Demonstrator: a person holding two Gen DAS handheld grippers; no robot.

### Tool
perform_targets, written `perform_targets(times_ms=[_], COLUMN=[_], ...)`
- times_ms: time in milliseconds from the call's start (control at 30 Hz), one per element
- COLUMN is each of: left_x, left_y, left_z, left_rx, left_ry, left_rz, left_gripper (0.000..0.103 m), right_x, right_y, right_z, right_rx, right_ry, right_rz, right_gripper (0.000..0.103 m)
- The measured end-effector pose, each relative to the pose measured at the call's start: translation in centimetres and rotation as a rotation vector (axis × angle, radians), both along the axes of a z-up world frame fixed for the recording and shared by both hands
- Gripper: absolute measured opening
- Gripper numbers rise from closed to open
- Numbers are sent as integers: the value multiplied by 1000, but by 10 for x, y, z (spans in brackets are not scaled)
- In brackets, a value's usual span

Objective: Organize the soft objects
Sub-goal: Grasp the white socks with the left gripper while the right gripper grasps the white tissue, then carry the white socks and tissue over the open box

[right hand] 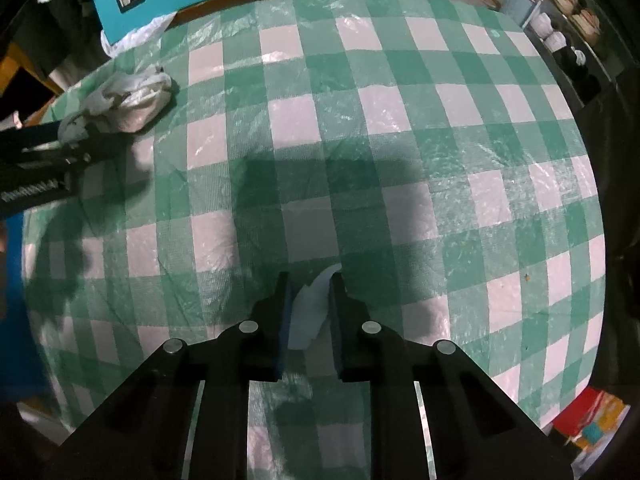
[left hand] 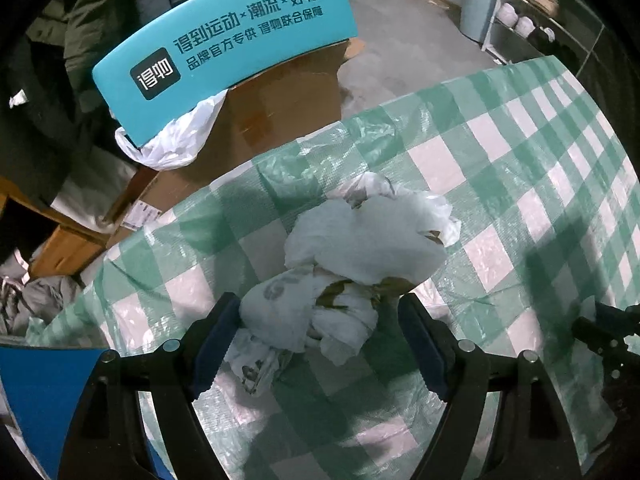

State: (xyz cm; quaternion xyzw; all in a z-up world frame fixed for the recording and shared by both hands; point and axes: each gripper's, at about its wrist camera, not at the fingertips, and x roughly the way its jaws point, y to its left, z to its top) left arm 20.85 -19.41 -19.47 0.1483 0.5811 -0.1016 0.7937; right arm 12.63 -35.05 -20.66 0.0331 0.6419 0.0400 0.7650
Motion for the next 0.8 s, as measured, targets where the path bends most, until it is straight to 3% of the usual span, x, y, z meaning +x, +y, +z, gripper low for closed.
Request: perform_targets(times_ms=[33,67,100,267,500,800], left_x=[0,-1,-1,-7,-19,-50], left_y=[0,1,1,-2,5,14], left_z=[0,1,1,6,26,68], left_rx=[-5,-3,0,27,-48,-66], left_ry=[-6,-15,-18,-18,-4,-53], left_rz=[3,7,8,-5,29,31], left_gripper=[80,69,66,59,58,58], right_x=[2,2,-1,5,2,-14], right_y=[-2,-3,-5,-11,-19,-14], right_z=[1,2,5,15,34,61], right_rx=[14,30,44,74,92,109], right_ry=[-2,-5,-7,-23,-55,-115], right_rz=[-1,-2,-3,1,9,32], right_gripper=[15,15,15,15,15,15])
